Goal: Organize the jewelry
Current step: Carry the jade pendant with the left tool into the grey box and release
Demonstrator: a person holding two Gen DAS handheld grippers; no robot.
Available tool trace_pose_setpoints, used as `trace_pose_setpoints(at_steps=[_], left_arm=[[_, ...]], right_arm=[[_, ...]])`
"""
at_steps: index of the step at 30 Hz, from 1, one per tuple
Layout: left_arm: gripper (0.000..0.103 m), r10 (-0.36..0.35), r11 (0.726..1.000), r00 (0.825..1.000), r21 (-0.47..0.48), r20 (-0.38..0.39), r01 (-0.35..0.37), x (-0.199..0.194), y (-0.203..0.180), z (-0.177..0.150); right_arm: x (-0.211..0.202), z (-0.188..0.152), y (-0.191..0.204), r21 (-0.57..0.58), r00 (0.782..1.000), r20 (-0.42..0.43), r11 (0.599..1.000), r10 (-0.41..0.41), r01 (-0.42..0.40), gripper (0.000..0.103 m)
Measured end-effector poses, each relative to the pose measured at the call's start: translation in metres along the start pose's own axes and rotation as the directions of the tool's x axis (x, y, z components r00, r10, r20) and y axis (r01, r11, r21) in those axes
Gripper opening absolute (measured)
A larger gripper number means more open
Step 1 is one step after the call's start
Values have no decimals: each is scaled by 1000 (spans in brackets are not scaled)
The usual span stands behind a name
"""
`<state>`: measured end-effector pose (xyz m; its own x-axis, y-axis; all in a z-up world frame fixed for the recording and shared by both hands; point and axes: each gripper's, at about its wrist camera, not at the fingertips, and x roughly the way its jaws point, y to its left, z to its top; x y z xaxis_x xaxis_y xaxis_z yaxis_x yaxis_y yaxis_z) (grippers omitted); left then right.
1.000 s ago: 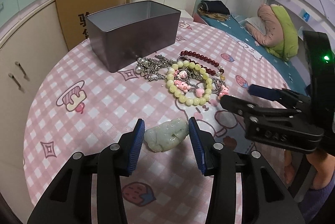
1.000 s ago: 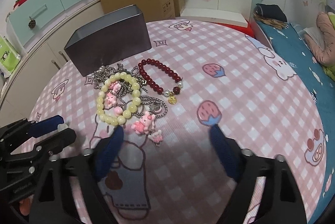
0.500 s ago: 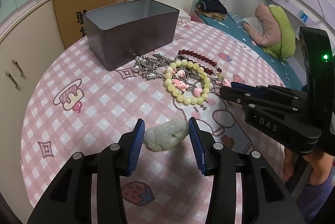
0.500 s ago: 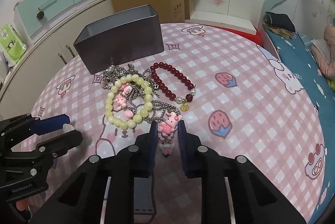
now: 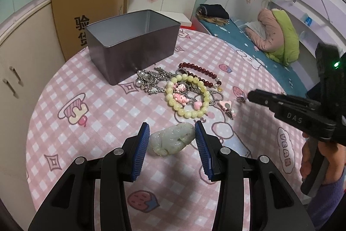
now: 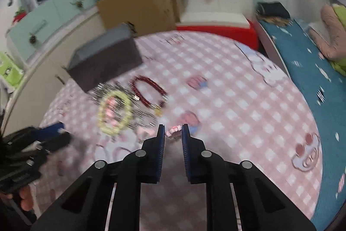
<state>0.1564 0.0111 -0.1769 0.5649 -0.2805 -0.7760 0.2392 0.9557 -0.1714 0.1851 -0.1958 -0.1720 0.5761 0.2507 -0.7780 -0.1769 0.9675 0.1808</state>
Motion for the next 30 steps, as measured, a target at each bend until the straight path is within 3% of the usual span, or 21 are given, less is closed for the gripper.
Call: trace_pose_setpoints(at_steps=[7,15,21,25,28,30], left_arm=[[43,-29,1000,1000,4,-4,30,-3,2,4],[43,-122,992,991,43,53,120,-25,2,51],[43,-77,995,993,71,92,71,-24,17,112],[43,-43,999,998,25,53,41,2,40,145],[43,-53,999,998,3,16,53,18,54,157],[43,-23,1000,1000,4,-15,23,31,58,162]], right_arm=[[-14,-6,-23,90,997,18,993,69,-70,15],[-44,28,-8,55,980,99,982,172,-178,15],[-39,79,22,-5,969,136,979,205,-206,15],[-17,113,45,-37,969,128,978,210,-207,15],[5,130,64,-60,972,104,977,212,-206,15],[20,139,76,-78,975,82,977,205,-199,15]])
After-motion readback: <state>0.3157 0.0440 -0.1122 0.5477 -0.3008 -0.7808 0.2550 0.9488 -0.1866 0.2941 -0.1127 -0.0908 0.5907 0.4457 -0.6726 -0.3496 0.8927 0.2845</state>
